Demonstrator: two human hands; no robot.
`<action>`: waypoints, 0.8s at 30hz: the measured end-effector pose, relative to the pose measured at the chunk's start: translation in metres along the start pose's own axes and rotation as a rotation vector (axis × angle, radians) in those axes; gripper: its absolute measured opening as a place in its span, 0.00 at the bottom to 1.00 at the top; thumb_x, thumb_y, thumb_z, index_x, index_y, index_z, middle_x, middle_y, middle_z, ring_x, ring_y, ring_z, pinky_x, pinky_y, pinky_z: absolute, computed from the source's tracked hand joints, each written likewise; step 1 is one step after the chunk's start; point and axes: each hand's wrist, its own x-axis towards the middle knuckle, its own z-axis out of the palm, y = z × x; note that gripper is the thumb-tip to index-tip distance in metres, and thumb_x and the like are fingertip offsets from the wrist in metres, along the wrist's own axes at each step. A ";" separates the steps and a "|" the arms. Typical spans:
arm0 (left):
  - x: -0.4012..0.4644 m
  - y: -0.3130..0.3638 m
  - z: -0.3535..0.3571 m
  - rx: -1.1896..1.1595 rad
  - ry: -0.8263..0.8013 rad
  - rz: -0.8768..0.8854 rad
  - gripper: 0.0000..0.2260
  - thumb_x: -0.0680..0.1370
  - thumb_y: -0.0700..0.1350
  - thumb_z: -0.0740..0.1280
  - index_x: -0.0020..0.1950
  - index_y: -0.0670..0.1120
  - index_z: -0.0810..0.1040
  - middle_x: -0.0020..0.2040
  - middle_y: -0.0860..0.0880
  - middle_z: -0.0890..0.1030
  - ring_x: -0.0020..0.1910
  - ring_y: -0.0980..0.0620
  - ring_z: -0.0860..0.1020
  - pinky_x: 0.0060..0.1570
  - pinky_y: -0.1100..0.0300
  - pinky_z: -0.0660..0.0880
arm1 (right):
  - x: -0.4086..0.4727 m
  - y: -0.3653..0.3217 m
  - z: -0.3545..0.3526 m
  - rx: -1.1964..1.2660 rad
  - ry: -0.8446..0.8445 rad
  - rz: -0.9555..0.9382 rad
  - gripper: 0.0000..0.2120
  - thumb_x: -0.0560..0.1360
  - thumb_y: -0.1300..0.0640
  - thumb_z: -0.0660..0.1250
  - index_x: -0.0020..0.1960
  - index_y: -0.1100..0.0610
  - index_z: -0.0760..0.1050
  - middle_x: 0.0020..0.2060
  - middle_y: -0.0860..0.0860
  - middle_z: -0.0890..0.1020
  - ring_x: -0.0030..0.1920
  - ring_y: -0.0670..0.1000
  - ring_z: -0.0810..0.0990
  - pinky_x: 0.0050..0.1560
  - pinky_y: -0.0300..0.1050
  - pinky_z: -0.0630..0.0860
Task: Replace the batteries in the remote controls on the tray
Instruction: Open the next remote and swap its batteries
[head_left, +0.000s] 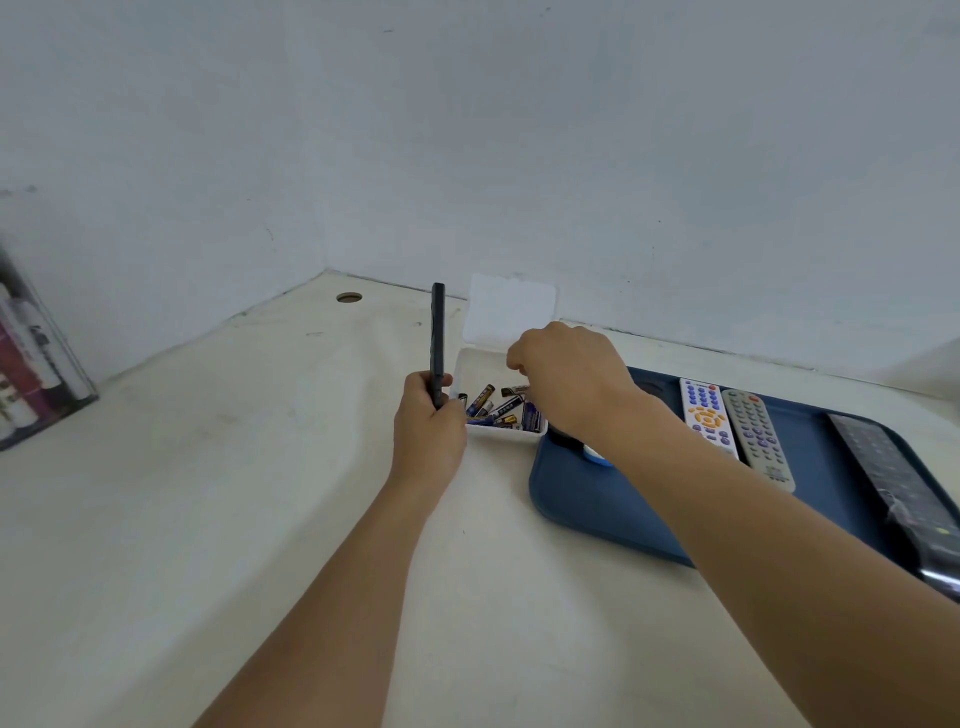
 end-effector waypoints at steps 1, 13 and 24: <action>0.000 0.000 0.000 0.008 0.001 0.005 0.12 0.78 0.32 0.60 0.54 0.48 0.71 0.44 0.46 0.73 0.36 0.50 0.71 0.34 0.58 0.72 | 0.001 -0.003 0.001 -0.013 -0.036 0.008 0.13 0.69 0.70 0.67 0.51 0.58 0.76 0.38 0.52 0.75 0.33 0.52 0.72 0.29 0.42 0.65; 0.000 -0.002 0.001 0.035 0.014 0.016 0.11 0.77 0.33 0.61 0.55 0.47 0.71 0.44 0.48 0.76 0.39 0.48 0.74 0.40 0.51 0.75 | 0.005 -0.009 0.022 0.065 -0.006 0.021 0.16 0.72 0.65 0.70 0.58 0.54 0.78 0.47 0.53 0.81 0.44 0.57 0.80 0.39 0.44 0.69; 0.000 -0.005 0.000 0.062 -0.006 0.050 0.11 0.78 0.33 0.62 0.58 0.45 0.73 0.45 0.48 0.78 0.40 0.52 0.76 0.36 0.60 0.71 | 0.012 -0.024 0.008 -0.095 -0.141 -0.153 0.11 0.72 0.70 0.64 0.47 0.55 0.72 0.34 0.49 0.65 0.40 0.54 0.71 0.40 0.45 0.68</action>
